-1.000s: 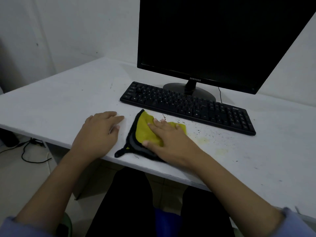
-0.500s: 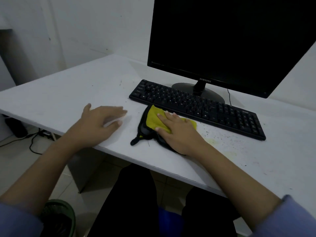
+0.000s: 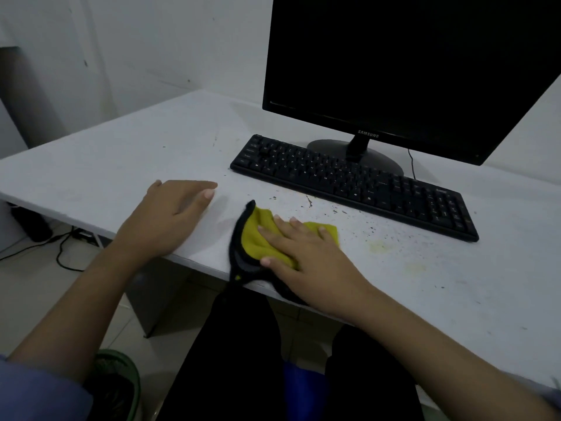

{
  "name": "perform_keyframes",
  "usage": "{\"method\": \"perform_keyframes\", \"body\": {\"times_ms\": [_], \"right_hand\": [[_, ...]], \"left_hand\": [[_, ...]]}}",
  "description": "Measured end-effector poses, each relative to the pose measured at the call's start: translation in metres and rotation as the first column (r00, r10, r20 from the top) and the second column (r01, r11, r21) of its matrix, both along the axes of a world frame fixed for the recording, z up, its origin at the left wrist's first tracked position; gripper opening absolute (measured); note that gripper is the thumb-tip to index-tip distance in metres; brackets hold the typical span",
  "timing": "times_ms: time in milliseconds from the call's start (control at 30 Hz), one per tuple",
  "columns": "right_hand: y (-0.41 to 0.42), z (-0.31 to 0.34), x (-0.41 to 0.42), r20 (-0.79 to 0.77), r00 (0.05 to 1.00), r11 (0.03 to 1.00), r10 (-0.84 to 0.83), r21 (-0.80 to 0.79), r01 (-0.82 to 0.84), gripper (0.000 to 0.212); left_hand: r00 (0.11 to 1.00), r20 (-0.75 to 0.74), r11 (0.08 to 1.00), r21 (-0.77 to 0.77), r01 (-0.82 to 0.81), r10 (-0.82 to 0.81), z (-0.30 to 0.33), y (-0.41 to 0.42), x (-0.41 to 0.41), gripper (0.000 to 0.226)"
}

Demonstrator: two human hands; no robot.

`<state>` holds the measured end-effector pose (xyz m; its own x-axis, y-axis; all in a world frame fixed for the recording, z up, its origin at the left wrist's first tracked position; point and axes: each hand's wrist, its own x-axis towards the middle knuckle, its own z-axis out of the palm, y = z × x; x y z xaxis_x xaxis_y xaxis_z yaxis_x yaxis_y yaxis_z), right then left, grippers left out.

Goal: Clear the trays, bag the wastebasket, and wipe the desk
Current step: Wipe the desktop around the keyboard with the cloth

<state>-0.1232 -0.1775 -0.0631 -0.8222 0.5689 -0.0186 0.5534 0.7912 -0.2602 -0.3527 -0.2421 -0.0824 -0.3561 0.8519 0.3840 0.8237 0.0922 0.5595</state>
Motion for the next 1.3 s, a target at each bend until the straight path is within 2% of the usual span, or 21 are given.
{"method": "perform_keyframes", "body": {"times_ms": [133, 333, 500, 633, 800, 1033, 1167, 1300], "right_hand": [[0.004, 0.003, 0.028, 0.019, 0.999, 0.997, -0.049, -0.056, 0.05, 0.05], [0.035, -0.002, -0.009, -0.005, 0.976, 0.975, -0.219, 0.035, 0.219, 0.05], [0.042, -0.004, -0.053, -0.01, 0.982, 0.981, -0.188, 0.05, 0.189, 0.053], [0.035, -0.005, -0.085, 0.012, 0.98, 0.98, -0.197, 0.038, 0.197, 0.07], [0.029, -0.006, -0.095, 0.016, 0.996, 0.994, -0.093, 0.066, 0.092, 0.059], [0.005, -0.002, -0.056, -0.054, 0.991, 0.992, 0.123, 0.039, -0.121, 0.051], [-0.008, 0.0, -0.026, -0.08, 0.986, 0.989, 0.149, 0.017, -0.148, 0.049], [-0.012, 0.004, 0.009, -0.049, 0.978, 0.979, 0.201, 0.056, -0.198, 0.049]], "left_hand": [[1.0, -0.014, 1.0, -0.022, -0.018, 0.018, 0.0, 0.001, -0.001, 0.061], [0.996, 0.007, 0.994, 0.052, -0.092, 0.092, -0.002, 0.0, 0.0, 0.056], [0.997, 0.02, 0.995, 0.07, -0.071, 0.07, 0.001, -0.001, 0.003, 0.059], [0.996, 0.067, 0.989, 0.134, -0.064, 0.055, 0.001, -0.003, 0.003, 0.054], [0.995, 0.085, 0.988, 0.141, -0.058, 0.046, -0.002, -0.002, 0.0, 0.053], [0.996, 0.089, 0.988, 0.152, -0.034, 0.02, 0.0, -0.004, 0.002, 0.053], [0.998, 0.051, 0.996, 0.083, -0.036, 0.032, 0.0, -0.004, 0.001, 0.051], [0.997, -0.072, 0.999, 0.039, 0.008, -0.005, 0.006, -0.003, 0.007, 0.039]]}}
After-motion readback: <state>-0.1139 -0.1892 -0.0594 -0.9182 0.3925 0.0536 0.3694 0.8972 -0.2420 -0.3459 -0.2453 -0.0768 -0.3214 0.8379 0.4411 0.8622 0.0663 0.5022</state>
